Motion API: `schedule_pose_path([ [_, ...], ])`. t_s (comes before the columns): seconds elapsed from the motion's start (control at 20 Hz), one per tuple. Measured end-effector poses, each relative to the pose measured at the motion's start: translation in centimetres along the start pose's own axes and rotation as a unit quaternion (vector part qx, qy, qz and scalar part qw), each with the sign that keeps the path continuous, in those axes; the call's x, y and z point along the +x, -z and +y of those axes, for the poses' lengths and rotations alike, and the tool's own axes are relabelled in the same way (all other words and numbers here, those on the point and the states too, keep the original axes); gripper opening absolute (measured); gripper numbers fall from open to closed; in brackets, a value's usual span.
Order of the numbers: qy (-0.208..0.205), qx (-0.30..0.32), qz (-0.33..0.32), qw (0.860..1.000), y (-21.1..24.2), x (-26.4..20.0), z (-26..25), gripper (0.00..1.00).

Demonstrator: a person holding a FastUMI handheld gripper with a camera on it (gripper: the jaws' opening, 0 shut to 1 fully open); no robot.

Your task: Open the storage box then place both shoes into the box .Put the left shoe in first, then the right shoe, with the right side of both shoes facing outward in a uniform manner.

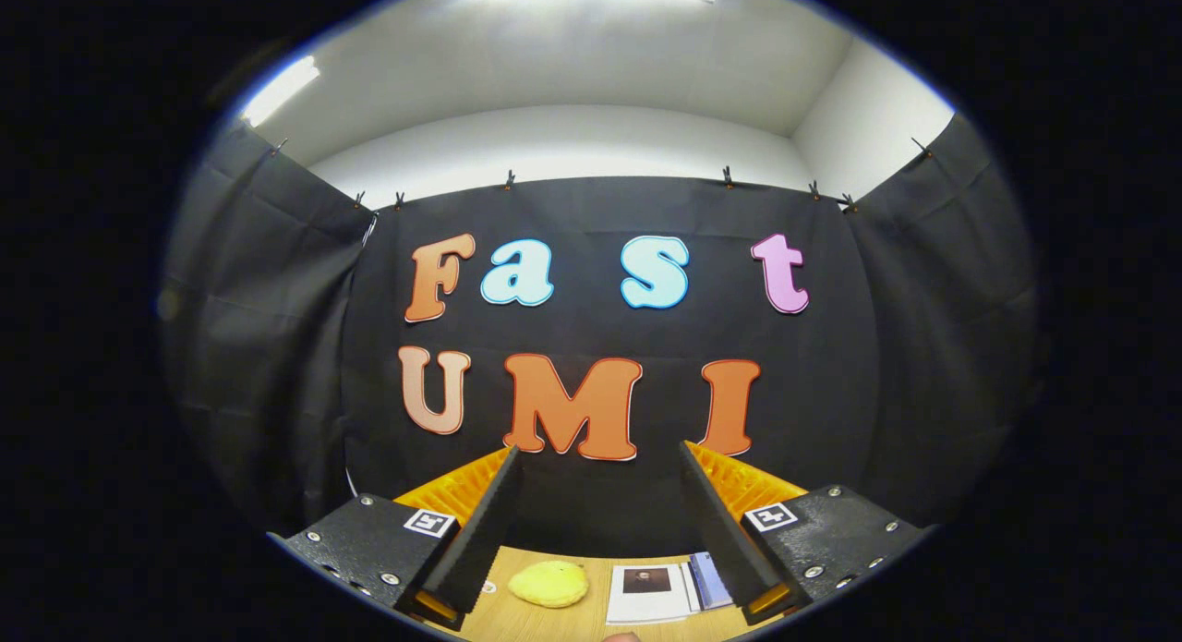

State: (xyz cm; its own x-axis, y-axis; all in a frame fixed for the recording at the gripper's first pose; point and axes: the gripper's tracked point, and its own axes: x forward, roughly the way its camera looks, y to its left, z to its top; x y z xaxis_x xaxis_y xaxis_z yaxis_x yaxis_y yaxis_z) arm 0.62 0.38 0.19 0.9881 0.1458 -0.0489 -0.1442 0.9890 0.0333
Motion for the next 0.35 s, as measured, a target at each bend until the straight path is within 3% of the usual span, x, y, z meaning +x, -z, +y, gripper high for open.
schedule_pose_path([
  [0.35,0.008,-0.021,-0.002,1.000,0.82,0.21,0.10,0.99],
])
